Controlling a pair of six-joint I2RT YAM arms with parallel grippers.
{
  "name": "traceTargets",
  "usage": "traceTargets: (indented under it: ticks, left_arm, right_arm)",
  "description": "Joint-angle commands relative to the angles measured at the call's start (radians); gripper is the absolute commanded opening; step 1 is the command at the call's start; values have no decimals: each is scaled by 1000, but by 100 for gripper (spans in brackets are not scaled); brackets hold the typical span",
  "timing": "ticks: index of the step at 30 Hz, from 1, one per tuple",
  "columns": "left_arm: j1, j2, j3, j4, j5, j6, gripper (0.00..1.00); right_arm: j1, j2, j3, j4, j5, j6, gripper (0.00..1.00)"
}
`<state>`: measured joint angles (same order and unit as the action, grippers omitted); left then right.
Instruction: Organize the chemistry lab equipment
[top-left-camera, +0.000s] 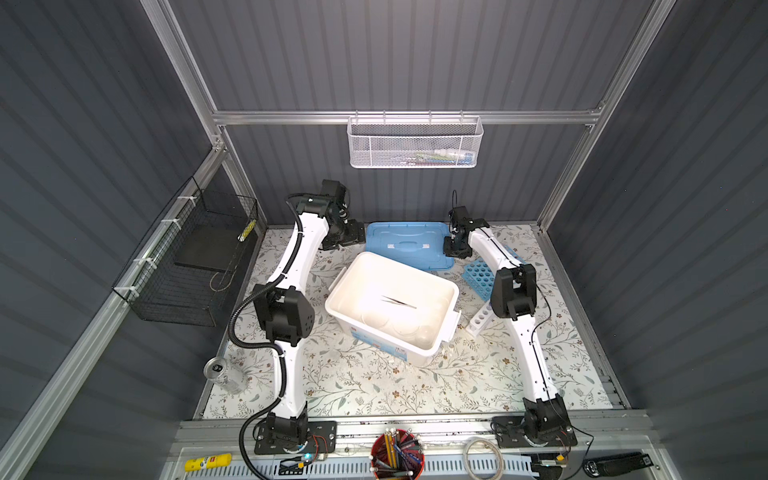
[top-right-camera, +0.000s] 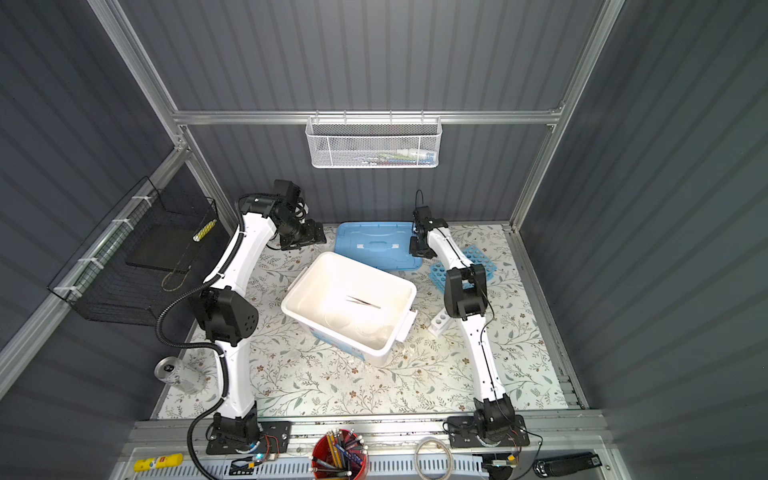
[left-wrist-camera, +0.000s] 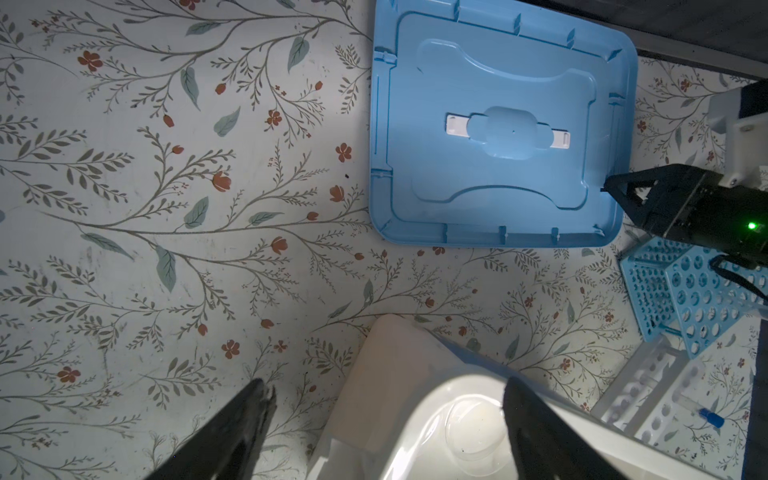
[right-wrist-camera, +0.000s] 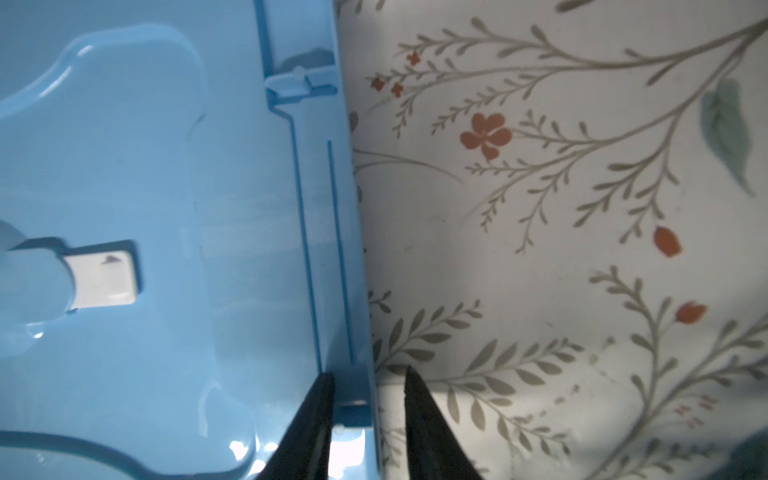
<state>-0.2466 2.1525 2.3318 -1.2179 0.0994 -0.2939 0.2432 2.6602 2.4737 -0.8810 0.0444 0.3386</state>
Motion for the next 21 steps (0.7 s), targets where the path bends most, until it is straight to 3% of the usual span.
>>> traceTargets:
  ticks: [1,8,21]
  left_arm:
    - [8,33,40,-19,31,27,89]
    - [16,55,51,-22,42,39,89]
    - [47,109,62,4,71,51,89]
  right_arm:
    - [1,12,-16,-35,-15,17,30]
    - [-5,3,-20,-53,-38,21,30]
    - [-4,1,-52,-82,-77,28,8]
